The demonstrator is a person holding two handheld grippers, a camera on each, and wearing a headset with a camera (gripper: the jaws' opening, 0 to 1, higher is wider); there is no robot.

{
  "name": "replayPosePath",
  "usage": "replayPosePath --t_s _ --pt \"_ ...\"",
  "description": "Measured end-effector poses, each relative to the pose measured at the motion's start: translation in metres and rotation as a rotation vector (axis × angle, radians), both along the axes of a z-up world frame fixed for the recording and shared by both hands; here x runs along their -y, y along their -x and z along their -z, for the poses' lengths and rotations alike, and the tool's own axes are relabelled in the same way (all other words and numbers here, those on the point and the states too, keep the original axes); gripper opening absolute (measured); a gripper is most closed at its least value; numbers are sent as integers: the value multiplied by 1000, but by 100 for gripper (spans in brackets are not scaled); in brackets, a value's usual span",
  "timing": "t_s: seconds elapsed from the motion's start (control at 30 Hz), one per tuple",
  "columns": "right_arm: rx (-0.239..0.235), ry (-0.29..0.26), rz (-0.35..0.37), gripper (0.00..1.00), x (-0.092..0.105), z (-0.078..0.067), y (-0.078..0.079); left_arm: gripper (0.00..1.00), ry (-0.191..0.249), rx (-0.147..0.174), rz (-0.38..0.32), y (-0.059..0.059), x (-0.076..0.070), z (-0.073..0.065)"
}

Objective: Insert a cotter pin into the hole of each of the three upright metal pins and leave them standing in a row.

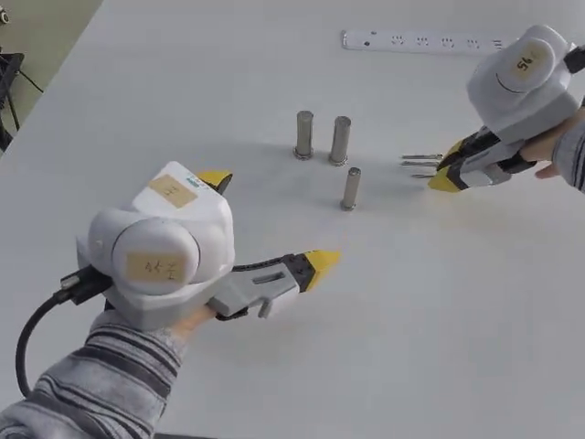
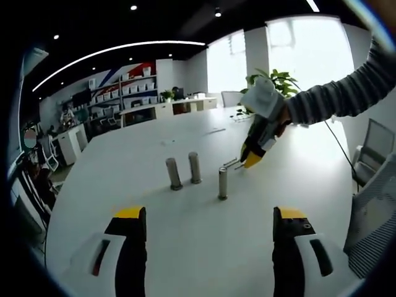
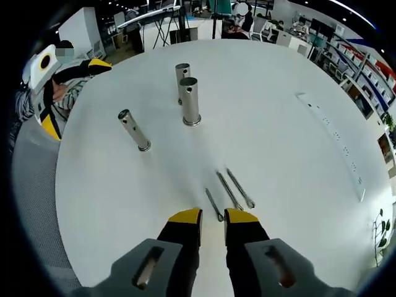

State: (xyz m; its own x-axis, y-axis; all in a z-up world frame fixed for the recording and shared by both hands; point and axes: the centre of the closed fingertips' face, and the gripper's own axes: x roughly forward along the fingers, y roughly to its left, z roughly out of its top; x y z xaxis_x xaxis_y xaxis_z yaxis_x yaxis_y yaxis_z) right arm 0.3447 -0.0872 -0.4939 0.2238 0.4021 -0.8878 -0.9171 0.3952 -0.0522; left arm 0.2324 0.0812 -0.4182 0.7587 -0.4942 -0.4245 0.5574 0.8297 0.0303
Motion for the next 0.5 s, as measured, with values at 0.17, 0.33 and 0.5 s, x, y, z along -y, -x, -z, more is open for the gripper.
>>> replayPosePath --t_s 0.17,0.33,0.5 --pt "2 61 -62 4 2 1 4 82 2 -1 -3 1 -1 1" --pt "-15 76 -90 0 3 2 5 81 -7 -5 -9 1 -4 2" --pt "-2 113 -125 0 3 2 5 80 -8 -11 -10 1 -5 2"
